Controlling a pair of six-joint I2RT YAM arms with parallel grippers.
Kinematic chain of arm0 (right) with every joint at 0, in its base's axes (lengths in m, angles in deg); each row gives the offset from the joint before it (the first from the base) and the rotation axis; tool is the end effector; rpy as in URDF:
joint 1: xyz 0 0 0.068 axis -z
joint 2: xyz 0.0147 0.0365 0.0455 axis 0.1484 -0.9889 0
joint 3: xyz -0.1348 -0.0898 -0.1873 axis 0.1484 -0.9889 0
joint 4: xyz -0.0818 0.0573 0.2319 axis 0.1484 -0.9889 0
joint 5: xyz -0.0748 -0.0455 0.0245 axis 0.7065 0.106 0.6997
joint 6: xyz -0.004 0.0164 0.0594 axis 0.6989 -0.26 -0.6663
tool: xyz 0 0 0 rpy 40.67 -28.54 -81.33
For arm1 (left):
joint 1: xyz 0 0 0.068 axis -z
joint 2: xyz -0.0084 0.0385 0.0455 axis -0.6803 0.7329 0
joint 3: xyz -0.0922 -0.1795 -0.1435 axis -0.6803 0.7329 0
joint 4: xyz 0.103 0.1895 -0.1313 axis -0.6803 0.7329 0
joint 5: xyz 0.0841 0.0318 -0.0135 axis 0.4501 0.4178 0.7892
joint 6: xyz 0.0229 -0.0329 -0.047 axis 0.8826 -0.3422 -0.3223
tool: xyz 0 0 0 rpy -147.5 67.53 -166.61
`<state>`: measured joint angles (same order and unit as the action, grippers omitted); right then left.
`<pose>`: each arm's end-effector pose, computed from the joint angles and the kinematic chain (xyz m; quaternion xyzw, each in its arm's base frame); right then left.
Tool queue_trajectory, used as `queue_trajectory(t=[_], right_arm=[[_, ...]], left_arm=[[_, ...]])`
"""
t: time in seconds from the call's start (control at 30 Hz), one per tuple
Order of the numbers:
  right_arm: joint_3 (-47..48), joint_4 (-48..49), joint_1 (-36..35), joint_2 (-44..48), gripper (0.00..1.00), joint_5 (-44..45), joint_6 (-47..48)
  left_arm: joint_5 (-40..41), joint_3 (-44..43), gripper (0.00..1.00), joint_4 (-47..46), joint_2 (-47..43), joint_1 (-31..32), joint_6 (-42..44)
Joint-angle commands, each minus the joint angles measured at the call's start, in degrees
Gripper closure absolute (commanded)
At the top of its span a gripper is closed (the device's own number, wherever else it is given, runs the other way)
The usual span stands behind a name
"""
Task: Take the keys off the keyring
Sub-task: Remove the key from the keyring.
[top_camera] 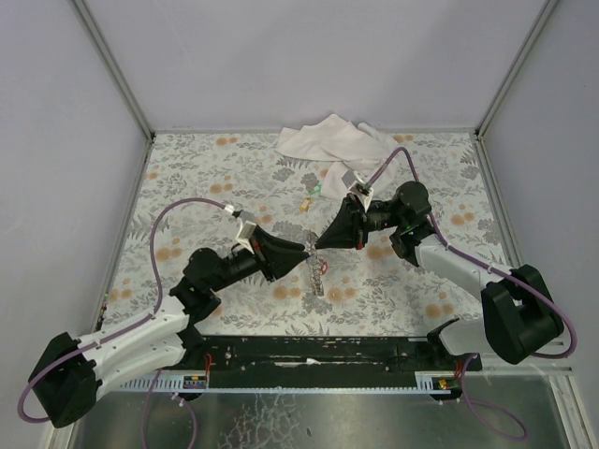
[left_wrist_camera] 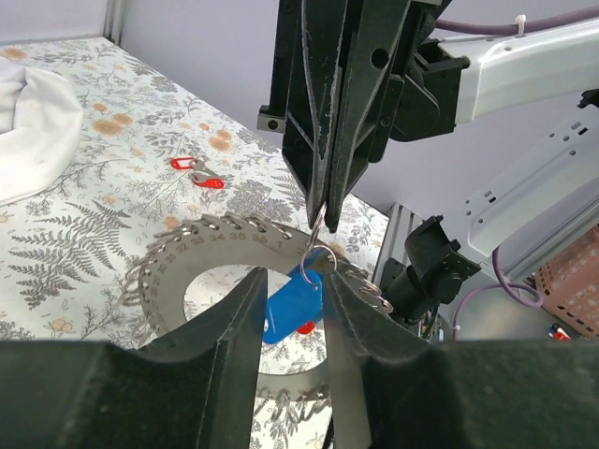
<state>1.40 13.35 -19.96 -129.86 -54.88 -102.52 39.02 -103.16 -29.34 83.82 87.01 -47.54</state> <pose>0.2220 0.1720 0.2868 -0.4876 0.4716 0.6320 0.3748 0.1394 -0.1568 0.2525 0.2240 0.6013 -0.5267 0.5576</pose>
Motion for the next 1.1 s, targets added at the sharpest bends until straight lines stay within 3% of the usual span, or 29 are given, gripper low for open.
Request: queue_trajectory(t=[0.0, 0.43, 0.57, 0.77, 0.9, 1.07], right_arm=[[1.63, 4.16, 0.14, 0.33, 1.0, -0.17, -0.65], [1.59, 4.26, 0.16, 0.33, 1.0, -0.24, -0.73], [1.62, 4.27, 0.13, 0.26, 1.0, -0.26, -0.74], [1.54, 4.26, 0.15, 0.24, 1.0, -0.25, -0.75], [1.55, 4.36, 0.14, 0.32, 1.0, -0.24, -0.73], [1.46, 4.34, 0.18, 0.35, 1.0, -0.23, -0.64]], left_arm=[[-2.34, -2.69, 0.72, -8.59, 1.89, -0.36, 1.69], [-5.46, -3.8, 0.81, -11.86, 5.99, -0.36, 0.44], [-5.91, -3.89, 0.91, -11.58, 6.22, -0.37, 0.7], [-6.16, -3.99, 0.92, -10.98, 6.67, -0.37, 0.84], [-6.1, -4.15, 1.0, -10.86, 6.61, -0.33, 1.05], [-5.97, -4.45, 1.0, -10.32, 6.45, -0.36, 1.01]])
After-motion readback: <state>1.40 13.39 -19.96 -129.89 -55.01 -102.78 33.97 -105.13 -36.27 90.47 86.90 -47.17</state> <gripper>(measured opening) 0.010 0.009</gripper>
